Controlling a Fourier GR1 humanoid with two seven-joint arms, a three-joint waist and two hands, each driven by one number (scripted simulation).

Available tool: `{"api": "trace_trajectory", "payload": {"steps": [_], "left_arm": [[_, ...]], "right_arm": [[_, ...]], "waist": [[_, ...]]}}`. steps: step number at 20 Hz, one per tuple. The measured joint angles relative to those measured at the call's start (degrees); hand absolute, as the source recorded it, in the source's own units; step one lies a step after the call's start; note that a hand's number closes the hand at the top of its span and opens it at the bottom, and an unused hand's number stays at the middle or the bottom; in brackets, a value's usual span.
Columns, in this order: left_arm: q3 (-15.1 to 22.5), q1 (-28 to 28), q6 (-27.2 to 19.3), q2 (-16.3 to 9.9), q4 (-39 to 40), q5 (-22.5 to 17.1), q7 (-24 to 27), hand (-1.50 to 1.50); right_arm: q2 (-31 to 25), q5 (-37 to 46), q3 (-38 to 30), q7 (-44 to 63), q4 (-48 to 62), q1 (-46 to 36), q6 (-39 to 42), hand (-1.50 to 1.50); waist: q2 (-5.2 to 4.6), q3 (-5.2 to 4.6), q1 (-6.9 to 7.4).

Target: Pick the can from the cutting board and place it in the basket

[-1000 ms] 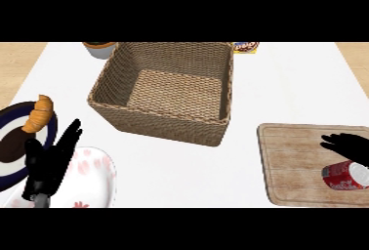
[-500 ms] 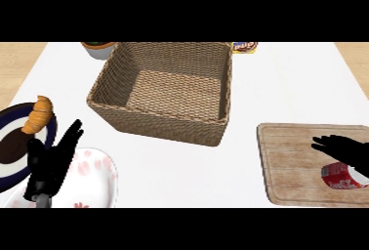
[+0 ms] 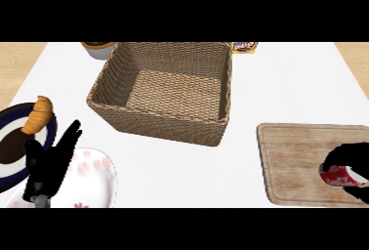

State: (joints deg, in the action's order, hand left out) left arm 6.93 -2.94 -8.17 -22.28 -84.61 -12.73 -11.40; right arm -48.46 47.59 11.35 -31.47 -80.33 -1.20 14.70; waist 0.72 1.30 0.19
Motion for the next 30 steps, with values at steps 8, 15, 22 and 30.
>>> {"api": "trace_trajectory", "payload": {"steps": [8, 15, 22, 30], "left_arm": [[0.26, 0.42, 0.0, -0.45, -0.42, 0.01, -0.96, 0.0], [0.45, 1.56, 0.51, -0.99, -1.87, -0.56, -1.37, 0.0], [1.1, 2.74, 0.9, -0.56, -1.52, -0.79, -1.87, 0.0], [1.54, 2.99, 0.96, -0.17, -0.22, -0.96, -2.73, 0.0]], "right_arm": [[7.74, 5.94, 3.66, 8.31, -2.71, -1.97, -2.94, 1.5], [23.79, 9.52, 8.31, 27.74, -5.29, -3.59, -1.33, 1.5], [40.98, 14.09, 13.08, 47.23, -7.43, -7.23, -4.76, 1.5], [44.77, 9.28, 17.43, 63.32, -19.41, -7.25, -19.63, 1.5]], "waist": [[0.24, -0.66, 0.45], [-0.56, -1.47, 2.42], [-0.74, -1.16, 3.63], [-0.04, -0.41, 3.1]]}}
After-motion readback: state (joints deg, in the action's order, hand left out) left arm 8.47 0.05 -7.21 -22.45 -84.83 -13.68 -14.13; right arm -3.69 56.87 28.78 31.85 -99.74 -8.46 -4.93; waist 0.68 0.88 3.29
